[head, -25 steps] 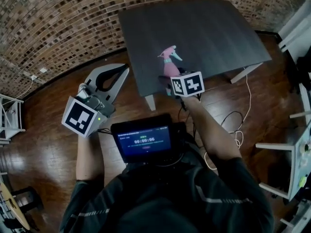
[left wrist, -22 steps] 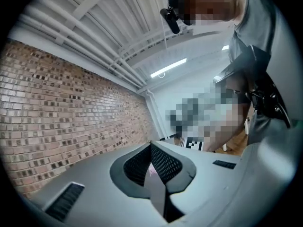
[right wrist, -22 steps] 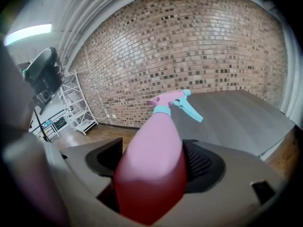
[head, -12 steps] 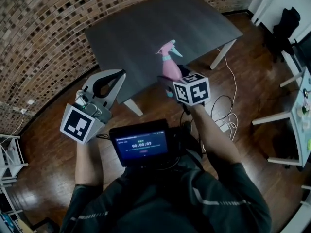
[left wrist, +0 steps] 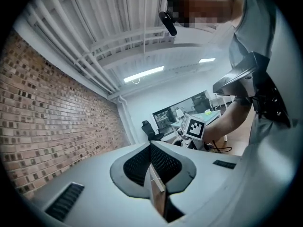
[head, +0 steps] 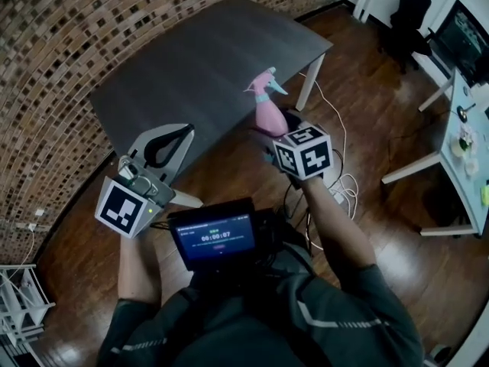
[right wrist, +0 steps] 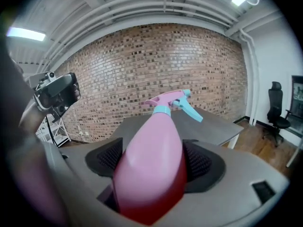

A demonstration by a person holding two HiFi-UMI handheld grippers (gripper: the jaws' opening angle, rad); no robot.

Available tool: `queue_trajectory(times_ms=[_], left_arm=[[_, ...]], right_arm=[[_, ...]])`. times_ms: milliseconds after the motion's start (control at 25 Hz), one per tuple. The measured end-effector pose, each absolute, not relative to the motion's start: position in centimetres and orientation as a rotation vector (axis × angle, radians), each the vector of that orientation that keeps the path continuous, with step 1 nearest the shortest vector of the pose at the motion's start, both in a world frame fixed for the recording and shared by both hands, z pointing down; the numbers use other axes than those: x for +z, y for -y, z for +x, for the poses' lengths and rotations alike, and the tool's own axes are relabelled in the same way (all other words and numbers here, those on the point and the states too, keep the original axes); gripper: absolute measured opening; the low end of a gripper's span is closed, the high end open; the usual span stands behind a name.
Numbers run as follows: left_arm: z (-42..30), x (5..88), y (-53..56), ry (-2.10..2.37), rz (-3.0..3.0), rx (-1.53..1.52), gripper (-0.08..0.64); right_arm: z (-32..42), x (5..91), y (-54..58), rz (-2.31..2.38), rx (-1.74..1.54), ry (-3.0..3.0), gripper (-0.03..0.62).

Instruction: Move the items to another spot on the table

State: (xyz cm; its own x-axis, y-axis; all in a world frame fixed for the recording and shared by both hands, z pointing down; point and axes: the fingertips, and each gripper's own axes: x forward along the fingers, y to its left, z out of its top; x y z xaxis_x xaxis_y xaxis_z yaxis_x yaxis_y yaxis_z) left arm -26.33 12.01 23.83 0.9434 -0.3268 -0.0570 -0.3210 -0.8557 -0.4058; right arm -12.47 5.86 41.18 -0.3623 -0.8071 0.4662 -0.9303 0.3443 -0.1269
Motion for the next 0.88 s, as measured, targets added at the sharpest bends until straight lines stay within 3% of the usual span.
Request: queue_trajectory(times_ms=[480, 880], left_arm=[[-9.1, 24.1, -7.5, -0.356, -2.699, -0.009, -0.003], [0.3, 23.8, -5.3, -0.292, -2.747, -0.015, -0.003]], right_arm=[[5.9, 40.0, -3.3, 1.666, 0.527, 2.269, 0.407], [15.5, 39.2, -2.4, 1.713, 0.566, 2.248, 0.407]])
